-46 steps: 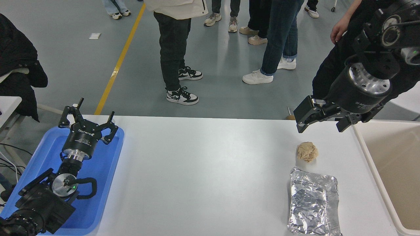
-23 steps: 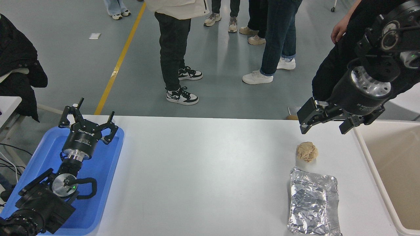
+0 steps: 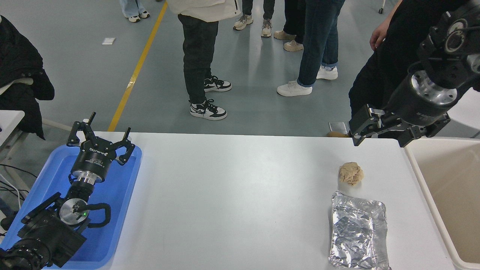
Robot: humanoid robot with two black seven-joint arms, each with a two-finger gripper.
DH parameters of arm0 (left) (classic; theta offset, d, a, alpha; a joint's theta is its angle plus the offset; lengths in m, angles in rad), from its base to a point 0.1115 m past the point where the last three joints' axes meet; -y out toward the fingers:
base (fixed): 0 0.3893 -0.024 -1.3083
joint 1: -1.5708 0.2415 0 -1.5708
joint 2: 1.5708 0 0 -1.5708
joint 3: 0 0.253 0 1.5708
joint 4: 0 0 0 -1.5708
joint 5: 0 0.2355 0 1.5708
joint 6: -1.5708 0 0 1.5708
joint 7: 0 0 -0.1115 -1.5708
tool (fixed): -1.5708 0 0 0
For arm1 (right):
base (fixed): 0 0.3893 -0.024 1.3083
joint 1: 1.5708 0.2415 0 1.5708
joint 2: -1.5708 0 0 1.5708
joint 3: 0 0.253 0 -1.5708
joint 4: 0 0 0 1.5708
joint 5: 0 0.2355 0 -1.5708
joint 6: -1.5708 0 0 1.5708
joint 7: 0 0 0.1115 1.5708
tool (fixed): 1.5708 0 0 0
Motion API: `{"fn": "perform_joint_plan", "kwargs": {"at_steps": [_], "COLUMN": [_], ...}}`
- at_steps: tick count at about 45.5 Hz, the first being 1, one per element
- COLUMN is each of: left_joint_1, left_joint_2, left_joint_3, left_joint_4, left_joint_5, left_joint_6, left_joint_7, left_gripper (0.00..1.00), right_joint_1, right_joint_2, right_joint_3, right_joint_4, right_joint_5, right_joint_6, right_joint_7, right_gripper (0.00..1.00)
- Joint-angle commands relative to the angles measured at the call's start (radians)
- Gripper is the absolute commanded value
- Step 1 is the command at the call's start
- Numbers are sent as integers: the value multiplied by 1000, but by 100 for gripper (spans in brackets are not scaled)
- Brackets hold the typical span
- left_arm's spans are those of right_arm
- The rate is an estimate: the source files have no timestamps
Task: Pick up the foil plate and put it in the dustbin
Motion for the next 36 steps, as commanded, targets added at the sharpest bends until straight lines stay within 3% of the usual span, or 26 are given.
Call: {"fn": "perform_joint_plan", "kwargs": {"at_steps": [1,21,36], "left_joint_1": [0,0,0], "left_joint_2": [0,0,0], "left_joint_3": [0,0,0], "left_joint_4": [0,0,0], "left_joint_5": [0,-1,0], "left_joint_6": [0,0,0], "left_joint_7": [0,0,0], "left_gripper": [100,100,100], "right_joint_1": [-21,-92,-313], "right_joint_2": [-15,-72,-136], "right_joint_3": [-41,-44,-46], "right_joint_4": [-7,-6,-6], "right_joint_5": [3,-51,-246], "right_joint_6": [0,-3,-268], "right_joint_7": [0,-1,-1], "right_gripper": [100,100,100]}}
